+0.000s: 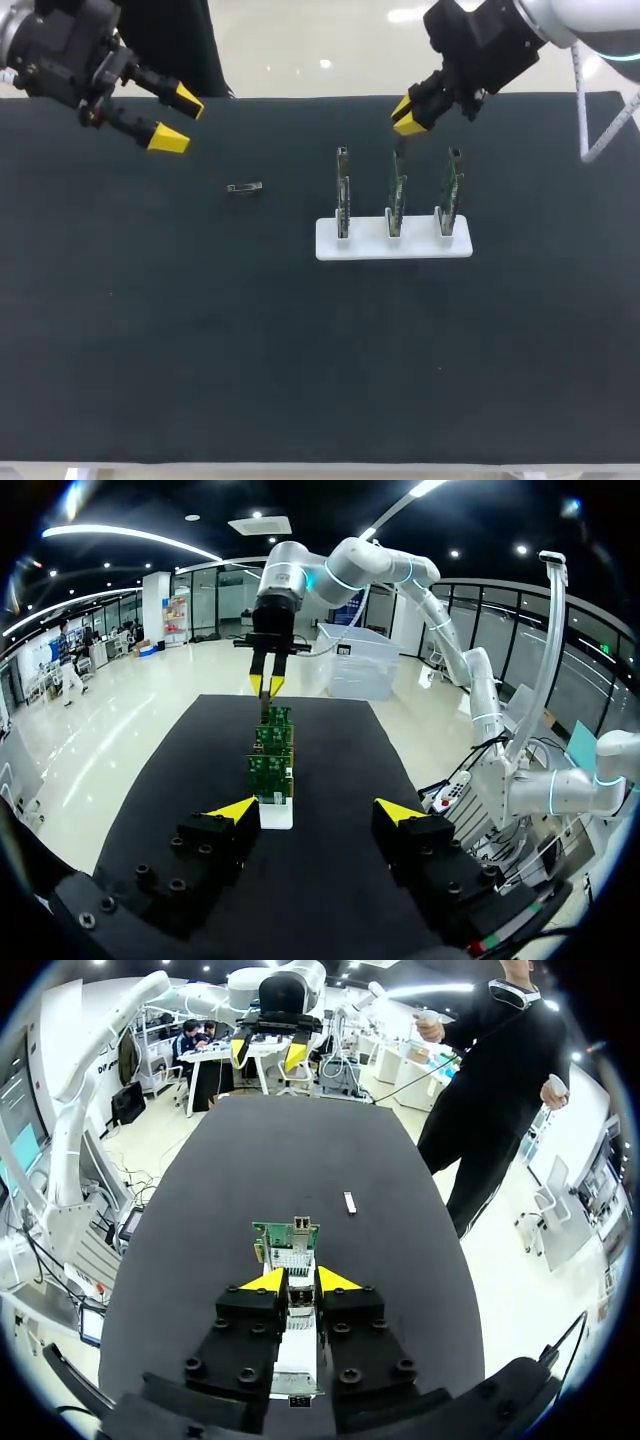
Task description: Pick up the optical module with the left hand, and insert it into the network port with the right hand.
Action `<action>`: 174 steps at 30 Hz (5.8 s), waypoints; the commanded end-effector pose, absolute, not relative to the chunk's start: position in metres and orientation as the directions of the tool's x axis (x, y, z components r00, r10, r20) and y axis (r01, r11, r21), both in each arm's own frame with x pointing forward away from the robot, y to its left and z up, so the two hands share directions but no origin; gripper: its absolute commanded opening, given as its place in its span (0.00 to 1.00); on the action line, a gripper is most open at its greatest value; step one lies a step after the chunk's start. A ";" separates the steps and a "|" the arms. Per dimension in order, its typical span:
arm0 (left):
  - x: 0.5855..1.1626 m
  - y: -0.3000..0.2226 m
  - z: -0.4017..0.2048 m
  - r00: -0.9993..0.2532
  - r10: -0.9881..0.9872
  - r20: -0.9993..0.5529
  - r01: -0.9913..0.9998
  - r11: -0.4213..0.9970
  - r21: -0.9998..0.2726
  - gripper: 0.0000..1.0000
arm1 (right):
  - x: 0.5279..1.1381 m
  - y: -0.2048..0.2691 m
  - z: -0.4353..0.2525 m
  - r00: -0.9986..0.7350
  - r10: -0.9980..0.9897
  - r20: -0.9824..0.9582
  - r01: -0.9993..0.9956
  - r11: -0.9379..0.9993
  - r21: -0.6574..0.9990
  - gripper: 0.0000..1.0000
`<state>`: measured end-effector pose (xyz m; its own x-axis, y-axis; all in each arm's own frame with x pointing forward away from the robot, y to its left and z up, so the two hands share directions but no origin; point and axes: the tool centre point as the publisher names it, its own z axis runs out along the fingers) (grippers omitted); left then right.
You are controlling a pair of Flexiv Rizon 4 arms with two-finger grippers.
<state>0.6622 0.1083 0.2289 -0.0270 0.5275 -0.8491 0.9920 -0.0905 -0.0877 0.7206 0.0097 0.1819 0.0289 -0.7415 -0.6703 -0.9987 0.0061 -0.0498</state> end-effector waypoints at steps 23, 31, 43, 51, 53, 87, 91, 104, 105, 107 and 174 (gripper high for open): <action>0.663 0.108 0.229 -0.027 0.530 -0.847 0.992 -0.091 -0.089 1.00 | 0.726 0.011 0.175 0.025 -0.739 -0.673 -0.999 0.002 -0.039 0.00; 0.663 0.108 0.229 -0.027 0.530 -0.847 0.992 -0.091 -0.089 1.00 | 0.726 0.010 0.170 0.032 -0.734 -0.678 -0.999 -0.002 -0.045 0.00; 0.663 0.108 0.229 -0.027 0.530 -0.847 0.992 -0.091 -0.089 1.00 | 0.725 0.013 0.187 0.009 -0.735 -0.678 -0.999 0.016 -0.030 1.00; 0.663 0.108 0.229 -0.027 0.530 -0.847 0.992 -0.091 -0.089 1.00 | 0.725 0.012 0.194 0.000 -0.750 -0.661 -0.999 0.021 -0.024 0.00; 0.663 0.108 0.229 -0.027 0.530 -0.847 0.992 -0.091 -0.089 1.00 | 0.726 0.012 0.193 0.002 -0.752 -0.660 -1.000 0.017 -0.023 0.00; 0.663 0.108 0.229 -0.027 0.530 -0.847 0.992 -0.091 -0.089 1.00 | 0.722 0.013 0.159 0.026 -0.731 -0.682 -0.999 0.012 -0.051 0.00; 0.663 0.108 0.229 -0.027 0.530 -0.847 0.992 -0.091 -0.089 1.00 | 0.721 0.013 0.157 0.029 -0.729 -0.684 -0.998 0.013 -0.055 0.00; 0.663 0.108 0.229 -0.027 0.530 -0.847 0.992 -0.091 -0.089 1.00 | 0.720 0.012 0.147 0.040 -0.722 -0.691 -0.997 0.011 -0.070 0.00; 0.663 0.108 0.229 -0.027 0.530 -0.847 0.992 -0.091 -0.089 1.00 | 0.720 0.012 0.147 0.040 -0.721 -0.692 -0.998 0.010 -0.069 0.00; 0.663 0.108 0.229 -0.027 0.530 -0.847 0.992 -0.091 -0.089 1.00 | 0.720 0.012 0.145 0.041 -0.720 -0.693 -0.998 0.010 -0.069 0.00; 0.663 0.108 0.229 -0.027 0.530 -0.847 0.992 -0.091 -0.089 1.00 | 0.714 -0.024 0.208 0.039 -0.776 -0.629 -0.999 -0.021 -0.036 0.00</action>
<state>0.6622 0.1084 0.2289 -0.0269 0.5275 -0.8491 0.9920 -0.0906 -0.0877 0.7166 -0.0167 0.1960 0.0420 -0.7740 -0.6318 -0.9989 -0.0200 -0.0419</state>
